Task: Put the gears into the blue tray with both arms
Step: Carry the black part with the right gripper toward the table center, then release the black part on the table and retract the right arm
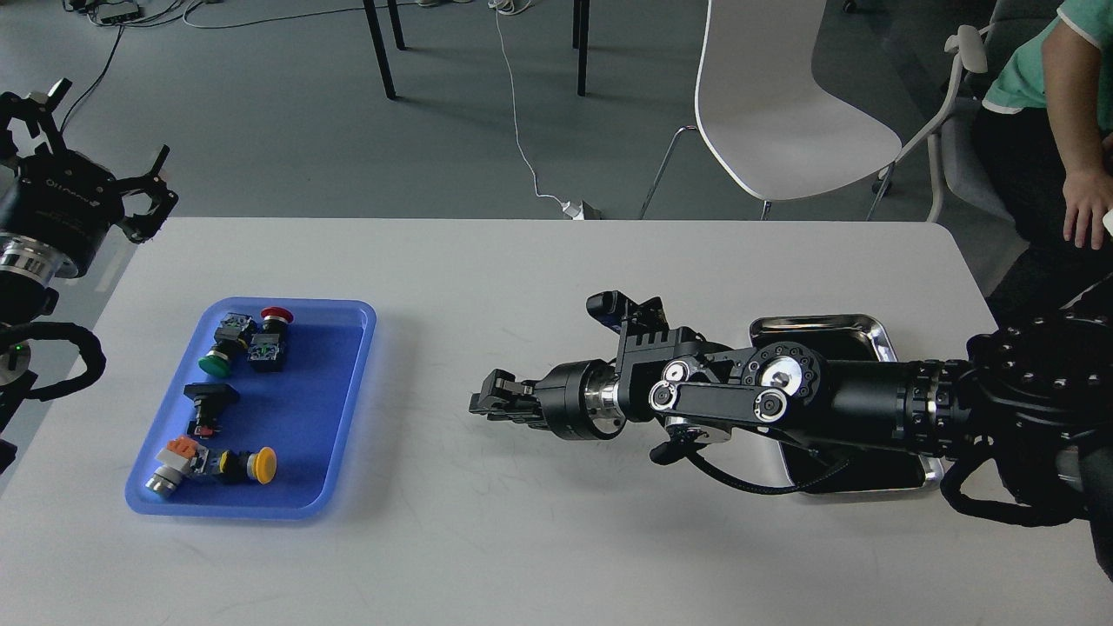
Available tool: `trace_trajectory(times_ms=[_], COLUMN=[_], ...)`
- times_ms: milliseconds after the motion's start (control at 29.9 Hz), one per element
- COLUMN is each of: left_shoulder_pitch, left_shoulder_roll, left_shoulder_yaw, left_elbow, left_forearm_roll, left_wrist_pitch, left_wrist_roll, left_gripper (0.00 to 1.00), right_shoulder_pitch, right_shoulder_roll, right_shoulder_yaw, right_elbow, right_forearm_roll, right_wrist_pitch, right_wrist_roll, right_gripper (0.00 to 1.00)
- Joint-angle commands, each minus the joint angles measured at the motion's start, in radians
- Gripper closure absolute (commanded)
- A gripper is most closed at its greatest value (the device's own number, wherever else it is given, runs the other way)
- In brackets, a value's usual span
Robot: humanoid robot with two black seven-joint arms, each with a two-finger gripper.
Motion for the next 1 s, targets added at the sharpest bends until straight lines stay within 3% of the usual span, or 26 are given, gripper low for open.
trace_trajectory(times_ms=[0, 301, 568, 701, 902, 969], left_shoulder_pitch=[0.000, 0.000, 0.000, 0.000, 0.000, 0.000], left_shoulder_roll=[-0.002, 0.001, 0.000, -0.002, -0.002, 0.000], left_shoulder_yaw=[-0.001, -0.001, -0.001, 0.000, 0.000, 0.002], left_elbow=[0.000, 0.000, 0.001, 0.000, 0.000, 0.001], left_forearm_roll=[0.000, 0.000, 0.000, 0.000, 0.000, 0.000], left_wrist_pitch=[0.000, 0.000, 0.001, 0.002, 0.006, 0.006], left_wrist_roll=[0.000, 0.000, 0.000, 0.000, 0.000, 0.000], left_gripper=[0.02, 0.02, 0.02, 0.02, 0.01, 0.02], right_shoulder_pitch=[-0.011, -0.036, -0.044, -0.044, -0.039, -0.027], right_shoulder_roll=[0.000, 0.000, 0.000, 0.000, 0.000, 0.000], right_shoulder_yaw=[-0.001, -0.007, -0.007, -0.009, -0.007, 0.004], right_elbow=[-0.002, -0.023, -0.028, -0.028, -0.026, -0.029], right_forearm_roll=[0.000, 0.000, 0.003, 0.004, 0.006, 0.007], right_wrist_pitch=[-0.002, -0.011, -0.013, -0.014, -0.016, -0.016], right_wrist_roll=[-0.009, -0.070, -0.075, -0.075, -0.073, -0.073], right_gripper=[0.87, 0.75, 0.62, 0.51, 0.19, 0.15])
